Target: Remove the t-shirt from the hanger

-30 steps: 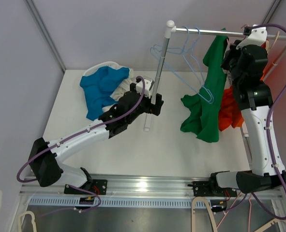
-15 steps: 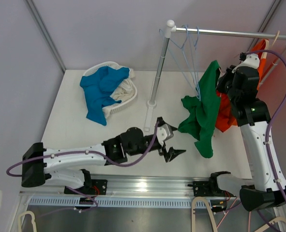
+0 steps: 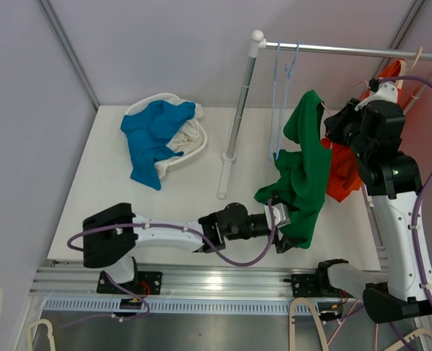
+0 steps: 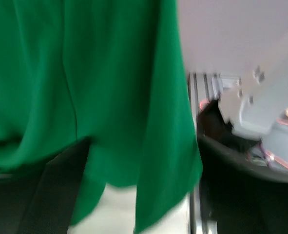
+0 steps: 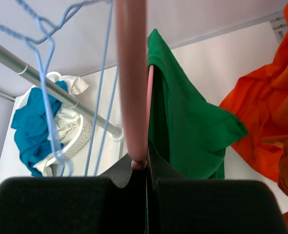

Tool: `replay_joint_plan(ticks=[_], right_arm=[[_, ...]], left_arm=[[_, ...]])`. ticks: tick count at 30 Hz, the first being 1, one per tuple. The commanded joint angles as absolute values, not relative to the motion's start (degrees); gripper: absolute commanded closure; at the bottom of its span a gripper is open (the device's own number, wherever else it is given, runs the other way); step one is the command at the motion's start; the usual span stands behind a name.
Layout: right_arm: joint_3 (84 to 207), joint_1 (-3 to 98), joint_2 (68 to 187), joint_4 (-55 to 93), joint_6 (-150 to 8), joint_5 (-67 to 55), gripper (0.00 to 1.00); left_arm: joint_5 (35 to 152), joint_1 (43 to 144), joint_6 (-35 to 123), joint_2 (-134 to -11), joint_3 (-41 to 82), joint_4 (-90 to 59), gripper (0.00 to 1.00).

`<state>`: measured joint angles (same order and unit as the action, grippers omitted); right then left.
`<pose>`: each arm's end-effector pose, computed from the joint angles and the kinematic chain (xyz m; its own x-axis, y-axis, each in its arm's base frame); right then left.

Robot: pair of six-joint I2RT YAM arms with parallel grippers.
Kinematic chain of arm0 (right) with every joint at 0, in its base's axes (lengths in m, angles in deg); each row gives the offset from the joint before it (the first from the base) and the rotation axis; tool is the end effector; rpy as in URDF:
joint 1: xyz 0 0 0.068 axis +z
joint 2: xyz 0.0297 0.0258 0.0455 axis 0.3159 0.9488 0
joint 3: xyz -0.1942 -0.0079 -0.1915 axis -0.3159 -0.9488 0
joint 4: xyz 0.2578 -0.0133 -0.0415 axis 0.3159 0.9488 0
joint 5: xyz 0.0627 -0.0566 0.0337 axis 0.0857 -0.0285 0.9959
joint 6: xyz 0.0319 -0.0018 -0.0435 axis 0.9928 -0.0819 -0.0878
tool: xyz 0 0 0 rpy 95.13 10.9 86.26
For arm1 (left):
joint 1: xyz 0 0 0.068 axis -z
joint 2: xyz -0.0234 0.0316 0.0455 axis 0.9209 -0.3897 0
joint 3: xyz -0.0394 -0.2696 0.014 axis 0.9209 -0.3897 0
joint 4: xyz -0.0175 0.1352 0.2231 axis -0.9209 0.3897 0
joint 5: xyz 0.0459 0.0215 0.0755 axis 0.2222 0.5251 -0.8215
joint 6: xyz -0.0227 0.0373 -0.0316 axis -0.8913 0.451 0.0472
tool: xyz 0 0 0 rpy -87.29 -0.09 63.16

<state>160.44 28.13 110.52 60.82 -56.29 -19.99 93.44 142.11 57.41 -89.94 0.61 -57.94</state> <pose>0.1993 0.0300 0.4842 -0.2772 0.3228 -0.9050 0.0416 0.9450 0.3243 0.0899 -0.3561 0.2685 0.0497 -0.0528 -0.9974 0.9919 0.1199 0.0431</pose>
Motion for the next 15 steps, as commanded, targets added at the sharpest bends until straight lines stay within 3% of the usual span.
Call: replay_joint_plan(ticks=[1,3,4,5,11,14,15], right_arm=[[162.9,28.6,109.2,61.4,-54.4,-17.3,1.0],[162.8,28.7,109.0,61.3,-54.2,-16.8,1.0],[162.5,28.7,109.1,61.4,-54.2,-17.0,1.0],[162.4,28.7,109.1,61.4,-54.3,-17.2,1.0],[164.6,27.6,113.5,61.2,-56.6,-20.1,1.0],[167.3,26.9,117.0,62.3,-58.1,-20.5,1.0],[168.0,26.7,117.8,62.7,-58.5,-20.4,1.0]], left_arm=[[92.6,142.8,58.0,-93.7,9.2,-62.8,0.27],[90.4,142.9,57.6,-95.0,15.0,-58.3,0.55],[89.7,143.3,57.4,-95.3,16.0,-57.0,0.95],[87.2,143.8,57.0,-94.9,17.0,-55.9,0.99],[87.8,154.1,66.4,-86.7,7.5,-59.5,0.99],[102.6,156.8,63.4,-84.2,5.8,-47.5,0.99],[113.8,156.7,62.3,-84.5,6.5,-43.5,0.99]])
